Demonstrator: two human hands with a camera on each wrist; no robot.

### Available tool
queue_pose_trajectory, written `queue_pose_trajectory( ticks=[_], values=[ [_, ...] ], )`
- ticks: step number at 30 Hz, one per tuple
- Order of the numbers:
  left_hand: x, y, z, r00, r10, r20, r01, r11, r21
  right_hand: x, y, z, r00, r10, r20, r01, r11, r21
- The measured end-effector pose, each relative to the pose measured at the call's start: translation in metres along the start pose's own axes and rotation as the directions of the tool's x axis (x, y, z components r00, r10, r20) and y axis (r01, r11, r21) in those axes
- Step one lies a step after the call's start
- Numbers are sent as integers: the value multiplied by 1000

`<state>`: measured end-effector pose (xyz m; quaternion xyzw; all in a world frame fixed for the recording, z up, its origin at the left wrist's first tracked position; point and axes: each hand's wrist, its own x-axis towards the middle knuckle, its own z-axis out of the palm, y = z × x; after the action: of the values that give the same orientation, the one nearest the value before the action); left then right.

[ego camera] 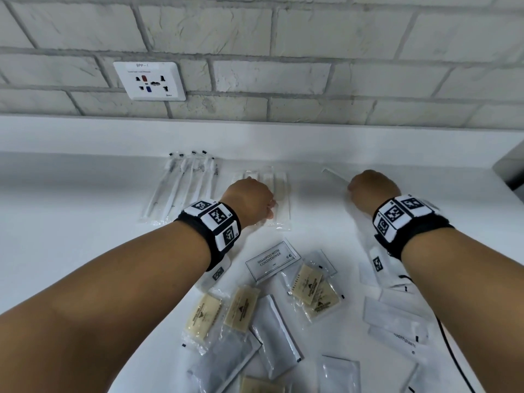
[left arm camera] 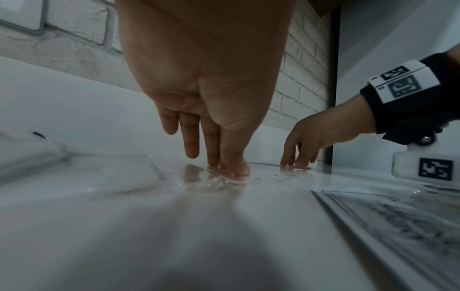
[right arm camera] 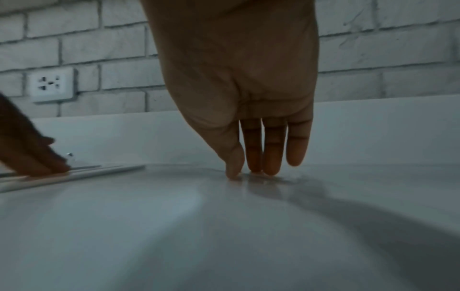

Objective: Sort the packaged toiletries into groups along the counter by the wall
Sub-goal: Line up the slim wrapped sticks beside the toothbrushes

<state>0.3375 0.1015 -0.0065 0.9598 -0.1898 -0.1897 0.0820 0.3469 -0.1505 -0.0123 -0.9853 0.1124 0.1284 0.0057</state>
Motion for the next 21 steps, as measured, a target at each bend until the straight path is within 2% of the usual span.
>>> queue_pose_trajectory(
  ticks=[4,7,9,12,16,18,21],
  values=[
    [-2,-3,4,993,51,-102,-46,998,49,-4,-17,13,999,-39,-12,40,998,46],
    [0,-3,4,975,66,-212,-62,998,25,-9,-19,8,991,-40,-124,48,997,60],
    [1,0,5,977,49,-206,-46,999,18,-6,-9,2,993,19,-114,-14,999,44],
    [4,7,8,980,42,-195,-44,999,-2,-1,0,3,1000,26,11,-26,999,-32],
    [11,10,13,990,39,-137,-47,997,-55,-11,-20,9,996,-86,27,87,996,-9],
    [14,11,12,992,52,-113,-55,998,-28,-18,-36,12,983,-178,44,177,984,24],
    [18,11,13,993,63,-99,-60,998,34,-22,-53,15,973,-226,35,224,973,52]
  ],
)
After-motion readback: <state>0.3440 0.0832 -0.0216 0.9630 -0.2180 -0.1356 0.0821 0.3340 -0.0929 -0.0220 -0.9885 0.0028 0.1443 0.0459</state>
